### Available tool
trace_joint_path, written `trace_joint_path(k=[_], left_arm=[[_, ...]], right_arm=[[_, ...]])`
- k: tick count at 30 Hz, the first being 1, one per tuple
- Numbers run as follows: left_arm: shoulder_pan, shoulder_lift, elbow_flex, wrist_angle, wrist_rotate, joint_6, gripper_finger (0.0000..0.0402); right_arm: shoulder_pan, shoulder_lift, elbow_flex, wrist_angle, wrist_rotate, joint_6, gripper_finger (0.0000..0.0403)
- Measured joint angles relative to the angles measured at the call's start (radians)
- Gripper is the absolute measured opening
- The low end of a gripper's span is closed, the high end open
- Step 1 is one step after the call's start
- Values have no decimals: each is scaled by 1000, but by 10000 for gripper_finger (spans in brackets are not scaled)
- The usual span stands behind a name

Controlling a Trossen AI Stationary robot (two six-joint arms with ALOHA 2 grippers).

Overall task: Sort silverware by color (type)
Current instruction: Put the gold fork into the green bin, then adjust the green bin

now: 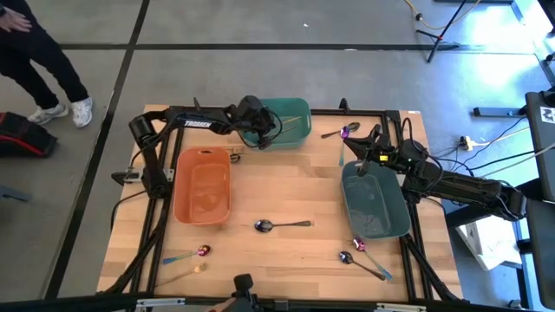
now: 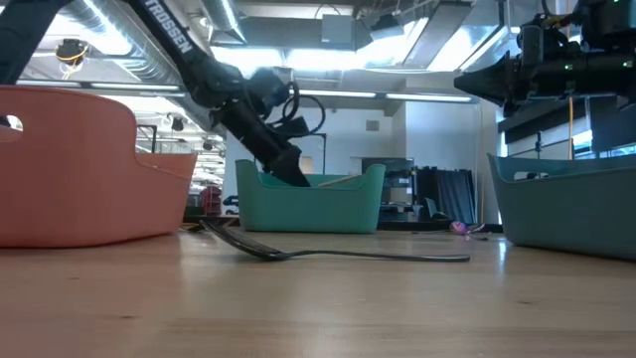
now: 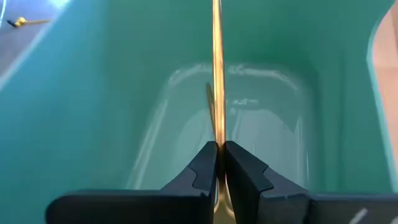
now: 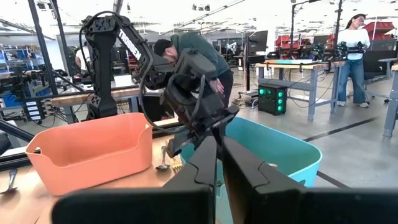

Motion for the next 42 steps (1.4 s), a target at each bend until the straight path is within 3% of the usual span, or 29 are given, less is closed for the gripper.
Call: trace_joint_path(k=[16,26,34,42], left_arm=[[0,3,0,-22,0,-17,27],[-6,-17,0,-30,-11,-43,95],[-42,-141,0,-94,-37,-49,102],[-61,-336,0,-307,-54,-48,104]], right_arm=[[0,0,0,-1,0,0,19],[0,0,0,-2,0,0,19],[0,0,0,-5,0,0,19],[0,0,0,-7,-3,0,19]])
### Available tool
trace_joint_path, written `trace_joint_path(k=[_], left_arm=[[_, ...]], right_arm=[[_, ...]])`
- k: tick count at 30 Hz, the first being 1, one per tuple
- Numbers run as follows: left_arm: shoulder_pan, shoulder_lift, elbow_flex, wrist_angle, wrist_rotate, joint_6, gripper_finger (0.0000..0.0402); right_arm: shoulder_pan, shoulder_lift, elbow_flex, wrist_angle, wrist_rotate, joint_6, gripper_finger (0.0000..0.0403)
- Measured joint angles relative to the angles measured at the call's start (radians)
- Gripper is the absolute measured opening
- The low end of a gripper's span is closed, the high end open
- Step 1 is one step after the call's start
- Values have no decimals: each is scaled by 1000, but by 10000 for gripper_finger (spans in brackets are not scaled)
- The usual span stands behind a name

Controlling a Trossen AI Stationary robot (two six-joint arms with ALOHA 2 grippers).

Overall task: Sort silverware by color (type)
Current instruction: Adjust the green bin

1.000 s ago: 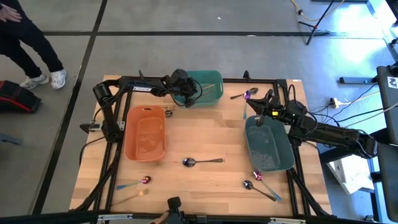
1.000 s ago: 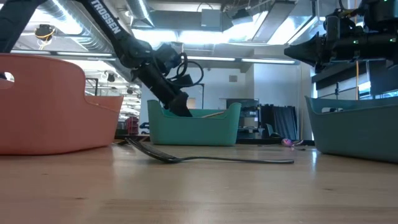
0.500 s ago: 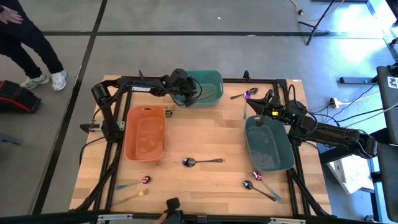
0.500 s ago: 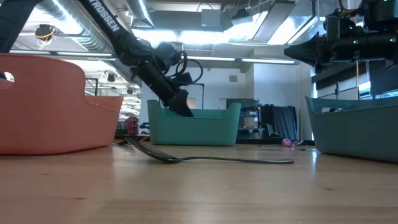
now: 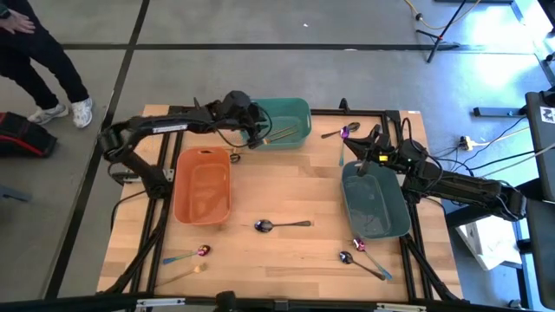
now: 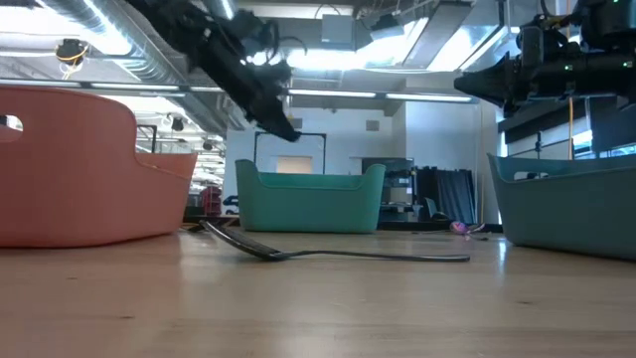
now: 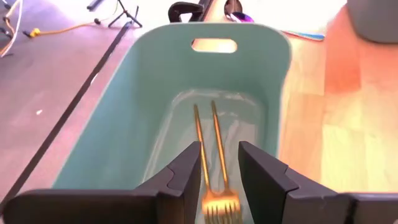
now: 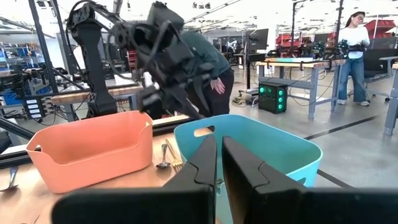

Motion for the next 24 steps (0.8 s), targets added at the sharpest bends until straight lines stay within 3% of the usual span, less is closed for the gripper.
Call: trace_joint_path(k=[11,17,24], left_arm=[[40,-204,0,-250,-79,7,104],[135,-210,0,-402,-72,8,104],[264,-157,0,-439,-70,49,104]], right_arm=[[0,0,0,16,3,-3,19],[0,0,0,17,3,-3,19],[0,0,0,17,3,-4,19]])
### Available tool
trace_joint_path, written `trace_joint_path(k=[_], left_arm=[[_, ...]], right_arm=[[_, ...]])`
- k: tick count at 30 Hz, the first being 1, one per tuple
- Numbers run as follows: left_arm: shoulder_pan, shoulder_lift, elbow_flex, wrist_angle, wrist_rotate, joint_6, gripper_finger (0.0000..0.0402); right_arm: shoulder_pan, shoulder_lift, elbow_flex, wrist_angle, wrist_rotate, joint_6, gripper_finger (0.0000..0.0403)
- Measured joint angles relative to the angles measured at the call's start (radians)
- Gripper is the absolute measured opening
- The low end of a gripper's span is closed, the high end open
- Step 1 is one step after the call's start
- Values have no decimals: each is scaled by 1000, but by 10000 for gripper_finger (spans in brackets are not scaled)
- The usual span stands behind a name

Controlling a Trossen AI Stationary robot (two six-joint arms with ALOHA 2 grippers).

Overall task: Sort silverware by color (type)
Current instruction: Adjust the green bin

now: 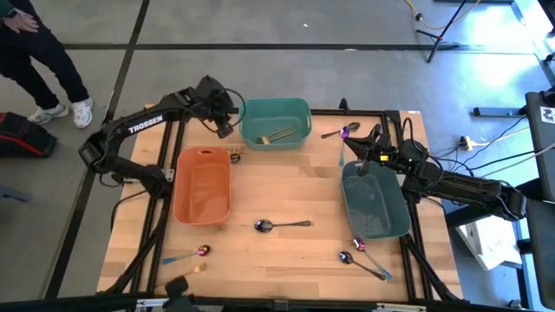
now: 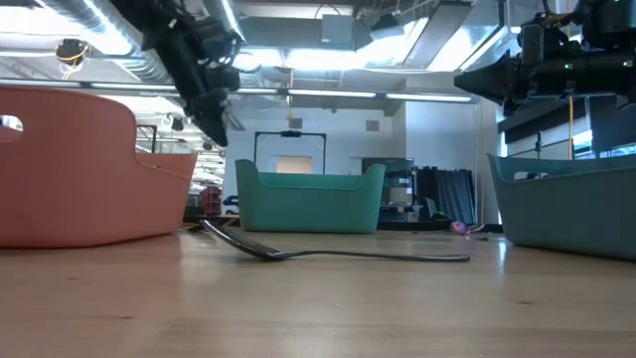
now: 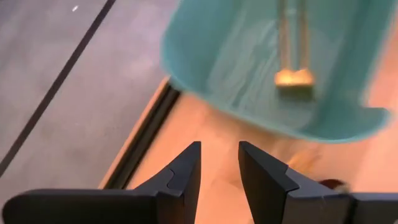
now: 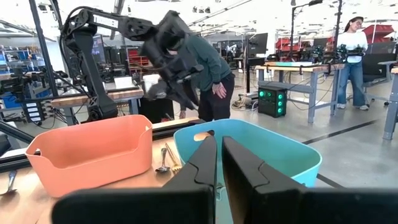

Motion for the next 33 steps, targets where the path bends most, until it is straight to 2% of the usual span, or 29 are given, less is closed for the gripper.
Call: trace_joint_path(k=[6,11,23,33], left_arm=[[92,74,0,-5,57,19,104],[112,163,0,-41,60,36,104],[109,305,0,-122,56,117,104],[38,331,0,-174,121,141,104]], right_arm=[[0,0,0,-5,0,0,19],[0,0,0,-8,0,0,19],[0,0,0,-8,0,0,19],[0,0,0,-9,0,0,19]])
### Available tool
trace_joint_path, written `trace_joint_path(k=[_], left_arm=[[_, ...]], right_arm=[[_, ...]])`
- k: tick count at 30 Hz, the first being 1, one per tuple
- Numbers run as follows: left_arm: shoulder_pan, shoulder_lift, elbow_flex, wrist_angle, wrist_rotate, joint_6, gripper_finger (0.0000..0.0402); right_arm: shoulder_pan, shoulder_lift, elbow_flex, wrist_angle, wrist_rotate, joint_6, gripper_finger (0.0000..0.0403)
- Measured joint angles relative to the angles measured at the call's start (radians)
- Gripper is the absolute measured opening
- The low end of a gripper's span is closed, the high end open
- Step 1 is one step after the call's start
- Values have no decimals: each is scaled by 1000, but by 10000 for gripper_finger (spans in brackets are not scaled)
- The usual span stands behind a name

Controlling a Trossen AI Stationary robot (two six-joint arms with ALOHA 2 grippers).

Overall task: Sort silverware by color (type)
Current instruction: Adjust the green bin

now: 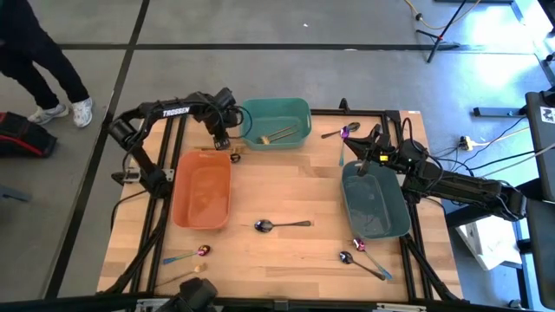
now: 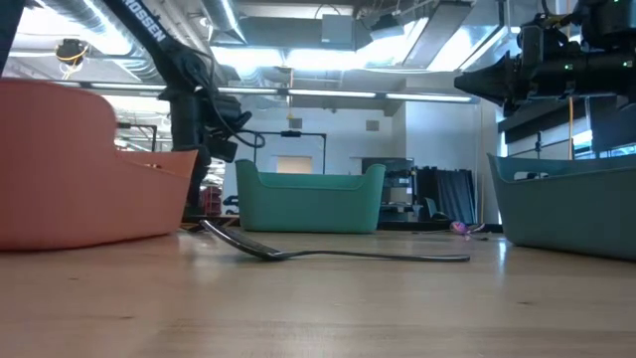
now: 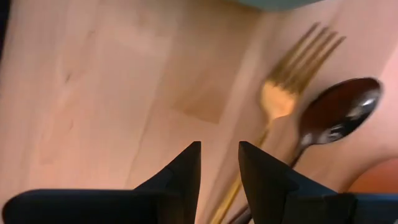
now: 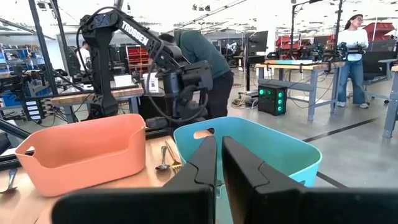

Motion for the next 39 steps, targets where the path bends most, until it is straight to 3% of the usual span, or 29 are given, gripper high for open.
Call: trace_joint_path(k=[19,24,39], left_arm=[[-53,-3,-70,38,19,80,104],[-52,-2,-72,35,-21,79,104],[-41,-12,-26,-165,-69,49,104]], right_arm=[[0,0,0,1,0,0,19],[0,0,0,1,0,0,19],[0,0,0,1,0,0,19]])
